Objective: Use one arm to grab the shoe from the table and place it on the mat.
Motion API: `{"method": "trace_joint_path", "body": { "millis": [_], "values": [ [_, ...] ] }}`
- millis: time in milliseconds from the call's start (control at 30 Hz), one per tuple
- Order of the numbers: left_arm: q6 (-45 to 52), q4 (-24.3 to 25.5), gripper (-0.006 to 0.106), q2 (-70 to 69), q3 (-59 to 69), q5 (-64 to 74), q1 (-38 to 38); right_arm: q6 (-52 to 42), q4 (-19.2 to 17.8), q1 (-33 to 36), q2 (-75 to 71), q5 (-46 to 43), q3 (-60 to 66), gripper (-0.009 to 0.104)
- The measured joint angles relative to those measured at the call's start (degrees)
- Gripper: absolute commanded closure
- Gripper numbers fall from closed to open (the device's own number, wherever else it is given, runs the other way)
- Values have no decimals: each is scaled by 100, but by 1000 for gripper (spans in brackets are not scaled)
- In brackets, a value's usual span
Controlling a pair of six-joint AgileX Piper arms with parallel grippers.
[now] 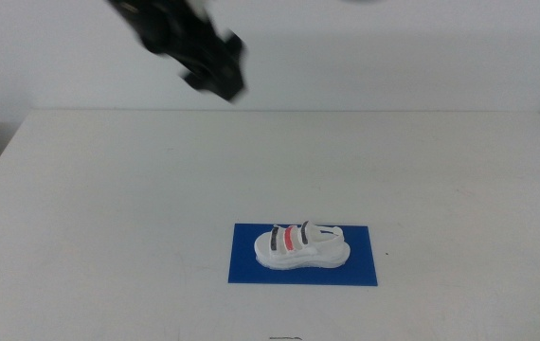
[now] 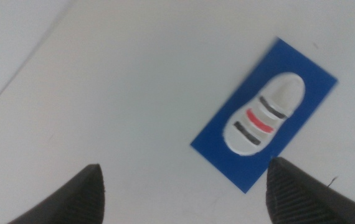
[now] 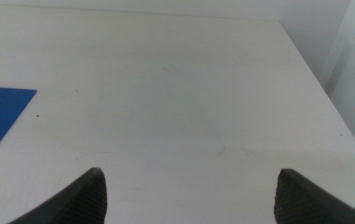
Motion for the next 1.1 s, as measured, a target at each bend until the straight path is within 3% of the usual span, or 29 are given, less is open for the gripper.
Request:
{"method": "trace_joint_path", "body": {
  "millis": [267,400,533,800,1100],
  "values": [
    [-717,-353,15,-1782,1027,47,1375,0,0,0,0,0,0,1],
    [-779,-66,14,-2785,1794,-397,2025,0,0,0,0,0,0,1],
    [-999,219,9,-3826,3027,-1810,2501,0,0,0,0,0,0,1],
    [-1043,264,9,-5768,6353,-5021,2674,0,0,0,0,0,0,1],
    [-1023,-100,9,-7798,8733,-5554,2674,0,0,0,0,0,0,1]
  ]
}}
